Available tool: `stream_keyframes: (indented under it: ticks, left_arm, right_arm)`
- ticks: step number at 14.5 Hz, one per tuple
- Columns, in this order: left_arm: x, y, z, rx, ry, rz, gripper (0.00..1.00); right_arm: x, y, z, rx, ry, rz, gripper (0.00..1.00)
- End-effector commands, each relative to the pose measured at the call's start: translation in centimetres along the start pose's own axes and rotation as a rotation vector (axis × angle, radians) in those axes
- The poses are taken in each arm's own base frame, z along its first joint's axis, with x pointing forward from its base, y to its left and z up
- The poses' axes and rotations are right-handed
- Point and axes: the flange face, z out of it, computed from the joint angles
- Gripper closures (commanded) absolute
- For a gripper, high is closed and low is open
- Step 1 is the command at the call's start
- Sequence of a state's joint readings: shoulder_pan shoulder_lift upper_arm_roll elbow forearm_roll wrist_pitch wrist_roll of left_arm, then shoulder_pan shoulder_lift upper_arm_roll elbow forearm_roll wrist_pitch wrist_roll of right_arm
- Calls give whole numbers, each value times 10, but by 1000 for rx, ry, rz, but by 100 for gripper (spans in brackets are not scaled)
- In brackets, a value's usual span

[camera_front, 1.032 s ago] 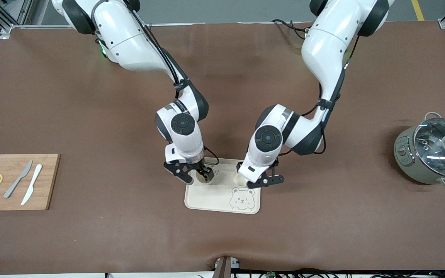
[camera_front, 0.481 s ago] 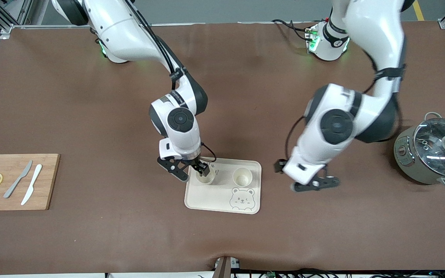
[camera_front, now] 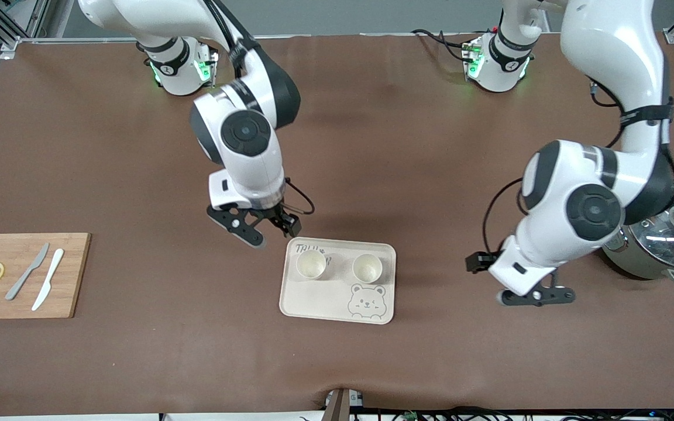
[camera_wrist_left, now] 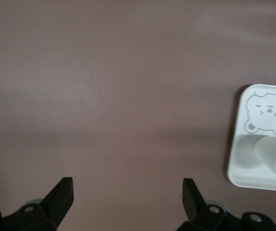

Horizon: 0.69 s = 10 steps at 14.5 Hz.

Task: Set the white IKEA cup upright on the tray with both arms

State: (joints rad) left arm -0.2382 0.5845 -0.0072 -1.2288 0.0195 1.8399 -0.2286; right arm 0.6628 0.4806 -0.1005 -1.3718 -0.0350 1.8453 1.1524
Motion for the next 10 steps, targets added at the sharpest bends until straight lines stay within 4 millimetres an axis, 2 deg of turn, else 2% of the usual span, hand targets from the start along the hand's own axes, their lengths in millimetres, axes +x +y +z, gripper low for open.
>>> stream_keyframes:
  ticks: [1, 3, 6, 8, 10]
  left_arm:
    - [-16, -53, -52, 4, -22, 94, 0]
    - [-33, -61, -85, -8, -46, 124, 0]
    - [-63, -61, -134, 2, -34, 117, 0]
    - [-88, -51, -161, -3, -10, 137, 0]
    - [-108, -51, -182, -5, 10, 138, 0]
  right_arm:
    - [11, 35, -41, 2, -56, -43, 0]
    - [21, 64, -71, -9, -71, -74, 0]
    - [50, 122, -112, -16, -119, -133, 0]
    - [70, 160, -132, -27, -148, -182, 0]
    - [97, 200, -147, -24, -164, -222, 0]
